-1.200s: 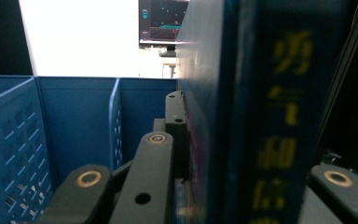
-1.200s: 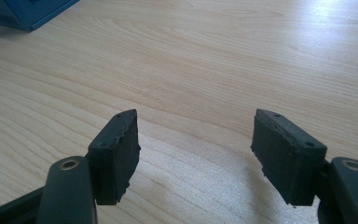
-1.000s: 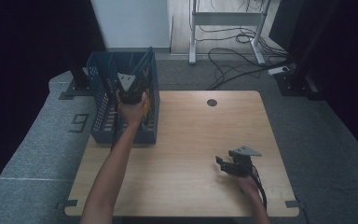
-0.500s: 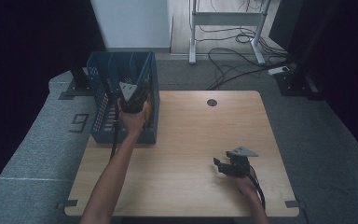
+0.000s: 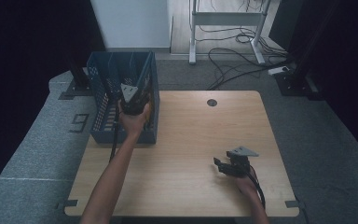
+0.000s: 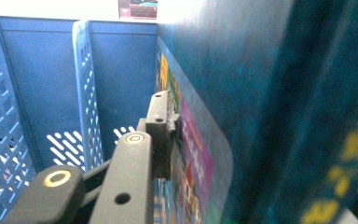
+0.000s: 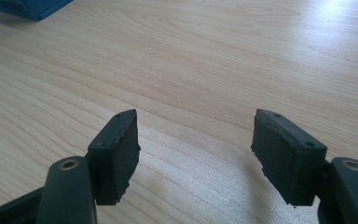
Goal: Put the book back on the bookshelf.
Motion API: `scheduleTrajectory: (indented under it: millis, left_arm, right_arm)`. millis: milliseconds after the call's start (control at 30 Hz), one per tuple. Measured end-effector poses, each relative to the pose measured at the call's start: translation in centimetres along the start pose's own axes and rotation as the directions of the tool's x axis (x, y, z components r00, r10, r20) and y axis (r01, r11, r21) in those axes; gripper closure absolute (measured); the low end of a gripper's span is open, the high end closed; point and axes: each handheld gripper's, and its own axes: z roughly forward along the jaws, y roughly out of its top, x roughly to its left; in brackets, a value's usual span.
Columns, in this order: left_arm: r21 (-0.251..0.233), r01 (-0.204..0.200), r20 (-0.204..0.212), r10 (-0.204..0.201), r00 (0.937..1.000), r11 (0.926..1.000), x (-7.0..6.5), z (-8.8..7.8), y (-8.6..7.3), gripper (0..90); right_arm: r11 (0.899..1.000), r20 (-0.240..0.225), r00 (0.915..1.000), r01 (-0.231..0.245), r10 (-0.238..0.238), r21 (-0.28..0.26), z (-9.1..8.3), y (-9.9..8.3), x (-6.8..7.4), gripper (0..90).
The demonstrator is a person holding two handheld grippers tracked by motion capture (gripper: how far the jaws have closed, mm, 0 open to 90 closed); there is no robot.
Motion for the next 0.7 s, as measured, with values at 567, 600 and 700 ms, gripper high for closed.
scheduleTrajectory:
  millis: [567,600,700]
  left_arm:
    - [0.053,-0.026,0.094,0.021,0.9953,0.9982,-0.69,-0.38,-0.58,45.6]
    - [0.056,-0.029,0.095,0.024,0.9952,0.998,-0.71,-0.41,-0.57,44.6]
    - [0.065,-0.034,0.1,0.028,0.9946,0.9973,-0.67,-0.5,-0.56,40.9]
  right_arm:
    - [1.0,-0.008,1.0,-0.006,0.006,0.002,0.01,0.0,-0.08,30.8]
    - [1.0,-0.01,0.9999,-0.006,0.006,0.0,0.02,0.02,-0.1,30.8]
    - [1.0,-0.011,0.9999,-0.007,0.007,-0.003,0.07,0.08,-0.2,31.0]
